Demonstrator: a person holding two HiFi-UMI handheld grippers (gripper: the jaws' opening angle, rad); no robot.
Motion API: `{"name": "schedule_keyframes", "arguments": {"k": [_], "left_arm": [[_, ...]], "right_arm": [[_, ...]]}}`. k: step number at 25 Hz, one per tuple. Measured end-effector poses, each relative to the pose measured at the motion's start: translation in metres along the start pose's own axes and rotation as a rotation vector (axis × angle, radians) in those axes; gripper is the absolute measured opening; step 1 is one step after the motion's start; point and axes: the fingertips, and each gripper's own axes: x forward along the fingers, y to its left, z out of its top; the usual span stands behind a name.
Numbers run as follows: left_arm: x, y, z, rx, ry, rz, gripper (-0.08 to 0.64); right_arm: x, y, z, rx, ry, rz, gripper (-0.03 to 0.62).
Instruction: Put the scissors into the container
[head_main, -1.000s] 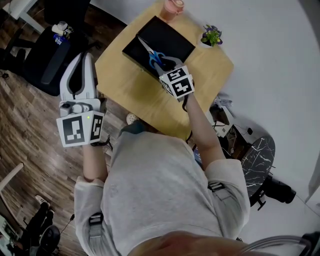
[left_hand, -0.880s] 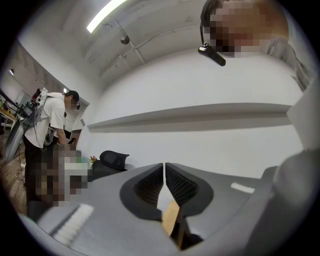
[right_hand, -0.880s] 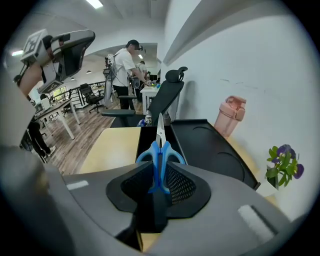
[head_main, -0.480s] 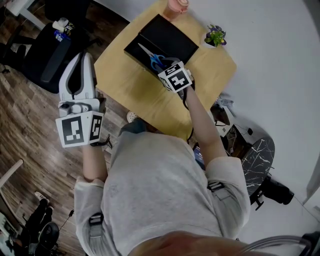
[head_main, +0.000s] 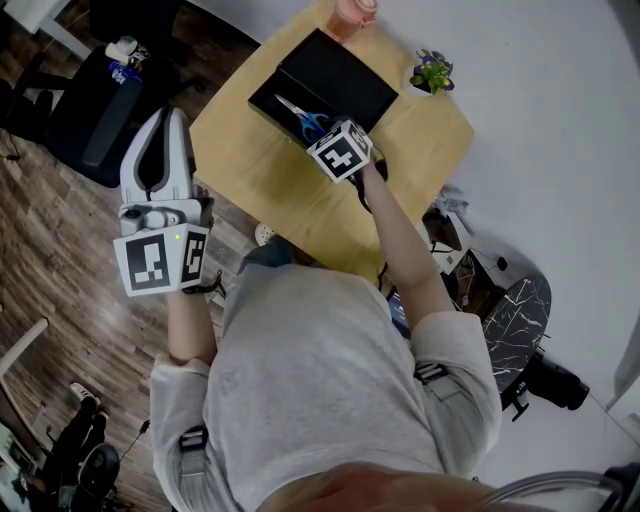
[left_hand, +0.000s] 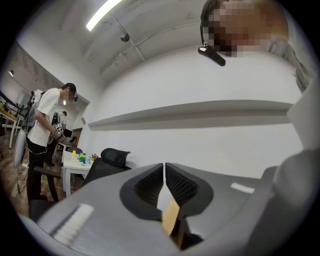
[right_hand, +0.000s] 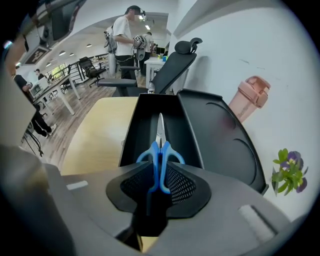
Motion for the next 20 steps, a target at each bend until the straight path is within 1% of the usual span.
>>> {"name": "schedule_keyframes", "arguments": {"k": [6,10,13,16,20], "left_arm": [[-0.002,0.003,0.001,0.003,0.002,0.009,0.071],[-0.006,0.004,0.002,0.005,0.001,0.011,0.071],[-0.008,0.005,0.002,0.007,-0.001,0.011,0.071],[-0.009,0.004,0.004,0.008,-0.003,0.009,0.071],[-0.011,0.001,0.005,0.010,-0.006,0.004,0.071]], "right_arm": [[0.007,0.003,-0.010,-0.041,0.073,-0.015,0.081],[0.009,0.004,-0.012,-0.060,0.091,-0.040,0.080],[0.010,0.005,-0.012,-0.070,0.095,-0.042,0.080],[0.008,0.006,-0.011,-0.059,0.089,-0.034,0.080],[0.003,0.006,-0.012,-0.015,0.070,-0.020,0.078]]}}
